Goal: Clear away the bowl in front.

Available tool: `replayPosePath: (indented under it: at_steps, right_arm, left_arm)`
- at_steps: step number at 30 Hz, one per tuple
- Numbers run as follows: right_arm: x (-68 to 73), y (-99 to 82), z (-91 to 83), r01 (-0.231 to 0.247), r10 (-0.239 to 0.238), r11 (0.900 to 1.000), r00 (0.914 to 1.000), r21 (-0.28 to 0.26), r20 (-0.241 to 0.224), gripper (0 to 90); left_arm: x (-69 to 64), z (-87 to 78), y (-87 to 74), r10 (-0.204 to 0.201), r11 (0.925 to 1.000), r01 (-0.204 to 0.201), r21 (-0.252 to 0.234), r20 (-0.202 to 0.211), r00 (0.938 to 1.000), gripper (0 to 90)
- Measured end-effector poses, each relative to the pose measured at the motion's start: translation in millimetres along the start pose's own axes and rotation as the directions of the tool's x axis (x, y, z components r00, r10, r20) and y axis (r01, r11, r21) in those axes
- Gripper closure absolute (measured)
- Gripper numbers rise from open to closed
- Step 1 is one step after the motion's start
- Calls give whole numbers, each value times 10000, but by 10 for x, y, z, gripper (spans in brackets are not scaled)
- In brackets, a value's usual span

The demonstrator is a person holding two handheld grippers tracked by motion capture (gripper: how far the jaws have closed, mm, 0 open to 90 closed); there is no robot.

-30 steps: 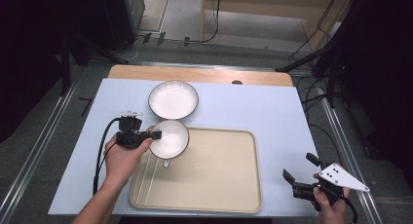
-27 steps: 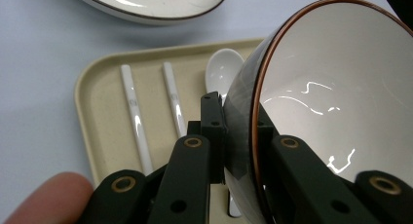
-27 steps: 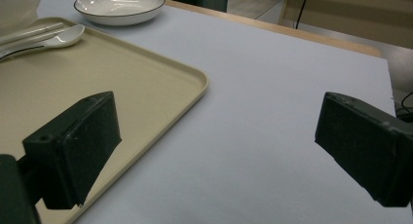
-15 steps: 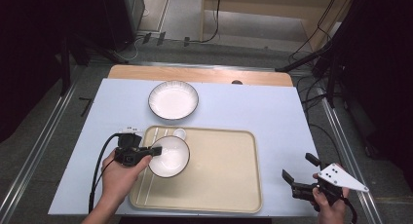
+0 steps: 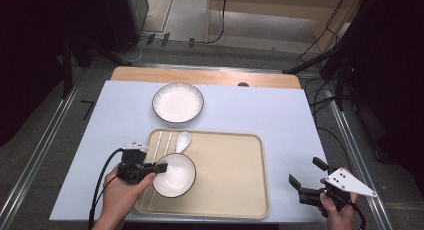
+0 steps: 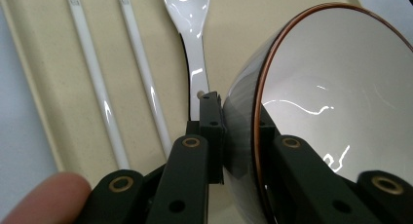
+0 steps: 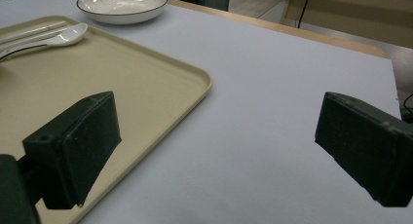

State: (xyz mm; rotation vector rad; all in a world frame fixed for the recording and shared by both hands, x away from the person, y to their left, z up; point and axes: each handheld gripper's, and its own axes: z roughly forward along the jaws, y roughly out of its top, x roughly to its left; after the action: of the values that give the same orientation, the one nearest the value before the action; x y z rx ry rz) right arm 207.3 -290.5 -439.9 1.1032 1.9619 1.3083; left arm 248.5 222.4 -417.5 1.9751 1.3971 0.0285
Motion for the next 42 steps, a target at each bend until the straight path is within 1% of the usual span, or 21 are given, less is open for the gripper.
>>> replayPosePath:
  at_steps: [8,10,13,15,22,24,25,26,29,33,35,36,38,39,40,41,42]
  right_arm:
    - [1,-2,10,33,-33,10000,10000,16,-42,28]
    - [3,-1,10,36,-36,10000,10000,32,-29,28]
    - [1,-1,9,37,-37,10000,10000,29,-18,28]
    - [1,-1,7,43,-43,10000,10000,8,-7,28]
    - [-2,-2,0,17,-17,10000,10000,6,4,28]
    - [0,0,0,19,-19,10000,10000,8,11,28]
    - [0,-1,0,18,-18,10000,10000,10,12,28]
    - [-1,-1,1,19,-19,10000,10000,15,14,28]
    - [0,-2,0,19,-19,10000,10000,20,22,28]
    - [3,-2,-4,23,-23,10000,10000,24,6,28]
    - [-2,-4,-6,42,-42,10000,10000,12,12,28]
    - [-5,-5,-9,35,-35,10000,10000,4,36,28]
    - [-11,-8,-13,-14,14,10000,10000,0,50,28]
    - [-14,-9,-12,0,0,10000,10000,-8,44,28]
    - [-15,-9,-11,12,-12,10000,10000,-7,45,28]
    - [-12,-8,-10,3,-3,10000,10000,14,50,28]
    - [-10,-7,-7,13,-13,10000,10000,11,30,28]
  left_arm:
    - [-3,39,-112,112,9993,-111,367,-3,9999,819]
    - [-7,49,-127,130,9990,-132,429,50,9999,817]
    - [-22,60,-144,312,9980,-306,547,-99,9995,816]
    - [-24,62,-153,350,9978,-340,573,-157,9993,813]
    - [1,80,-172,267,9976,-266,640,-21,9996,810]
    - [14,83,-173,176,9982,-184,577,142,9997,804]
    - [14,80,-172,199,9983,-210,535,212,9996,797]
    - [4,77,-170,313,9983,-324,494,223,9993,788]
    - [-1,78,-168,365,9986,-380,380,385,9986,744]
    - [1,89,-170,460,9981,-481,384,536,9975,640]
    - [-5,69,-163,516,9983,-533,233,691,9963,593]
    - [-11,58,-156,587,9981,-601,157,775,9953,553]
    - [-23,25,-141,666,9978,-662,-76,771,9948,459]
    - [-25,12,-136,705,9975,-696,-144,828,9941,437]
    - [-38,-9,-129,836,9963,-816,-268,819,9931,412]
    - [-50,-24,-125,960,9950,-937,-356,703,9929,363]
    - [-60,-39,-116,1065,9938,-1036,-393,806,9910,317]
